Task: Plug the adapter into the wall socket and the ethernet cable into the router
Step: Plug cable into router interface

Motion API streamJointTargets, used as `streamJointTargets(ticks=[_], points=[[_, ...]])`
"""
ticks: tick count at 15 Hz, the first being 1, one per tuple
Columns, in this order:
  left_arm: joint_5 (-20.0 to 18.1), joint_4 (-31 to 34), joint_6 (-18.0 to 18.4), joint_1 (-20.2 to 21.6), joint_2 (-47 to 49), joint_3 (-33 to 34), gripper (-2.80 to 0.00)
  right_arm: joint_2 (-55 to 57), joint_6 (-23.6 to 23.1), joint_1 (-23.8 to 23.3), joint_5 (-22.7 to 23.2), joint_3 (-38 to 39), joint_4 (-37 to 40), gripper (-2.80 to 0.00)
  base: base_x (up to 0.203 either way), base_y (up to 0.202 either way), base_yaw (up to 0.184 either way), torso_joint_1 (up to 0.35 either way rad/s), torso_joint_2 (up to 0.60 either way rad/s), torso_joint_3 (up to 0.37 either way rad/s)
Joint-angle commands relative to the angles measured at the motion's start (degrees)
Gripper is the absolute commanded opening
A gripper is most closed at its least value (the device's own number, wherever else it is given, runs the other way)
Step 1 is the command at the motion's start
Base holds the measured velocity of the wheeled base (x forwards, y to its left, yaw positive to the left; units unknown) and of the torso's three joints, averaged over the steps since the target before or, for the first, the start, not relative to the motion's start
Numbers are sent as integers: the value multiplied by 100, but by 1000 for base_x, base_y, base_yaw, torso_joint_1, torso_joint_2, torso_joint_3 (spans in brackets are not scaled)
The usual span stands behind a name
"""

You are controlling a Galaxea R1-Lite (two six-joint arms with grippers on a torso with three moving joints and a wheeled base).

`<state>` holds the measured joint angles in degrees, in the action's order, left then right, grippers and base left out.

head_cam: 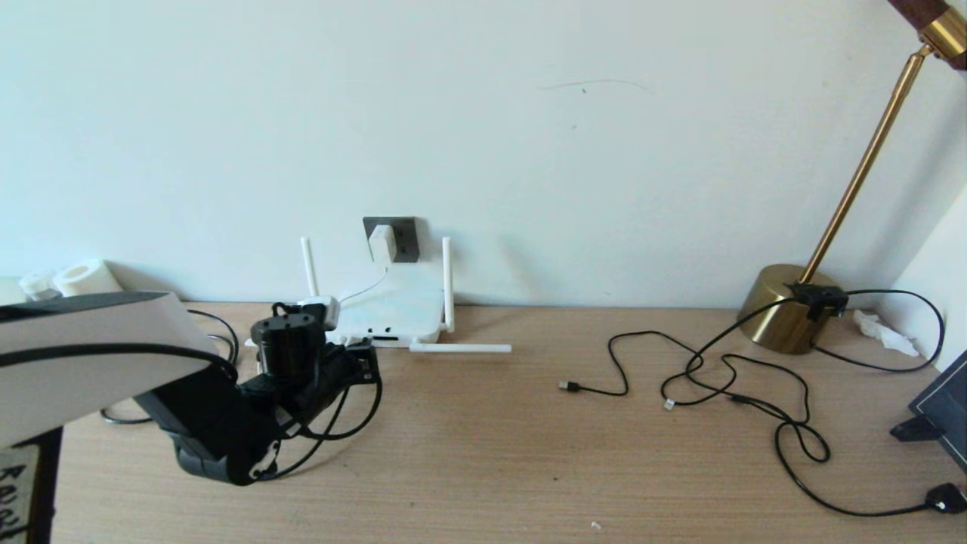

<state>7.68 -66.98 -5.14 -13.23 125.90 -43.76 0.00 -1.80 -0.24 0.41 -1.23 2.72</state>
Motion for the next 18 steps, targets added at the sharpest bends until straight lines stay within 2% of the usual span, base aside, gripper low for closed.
streamJointTargets(ticks=[1, 18], points=[[5, -24, -5, -4, 4, -7, -280, 9, -4, 5, 2, 9, 1, 0, 0, 0, 0, 0, 0, 0], [5, -12, -5, 13, 4, -9, -280, 9, -4, -2, 2, 0, 1, 0, 0, 0, 0, 0, 0, 0]])
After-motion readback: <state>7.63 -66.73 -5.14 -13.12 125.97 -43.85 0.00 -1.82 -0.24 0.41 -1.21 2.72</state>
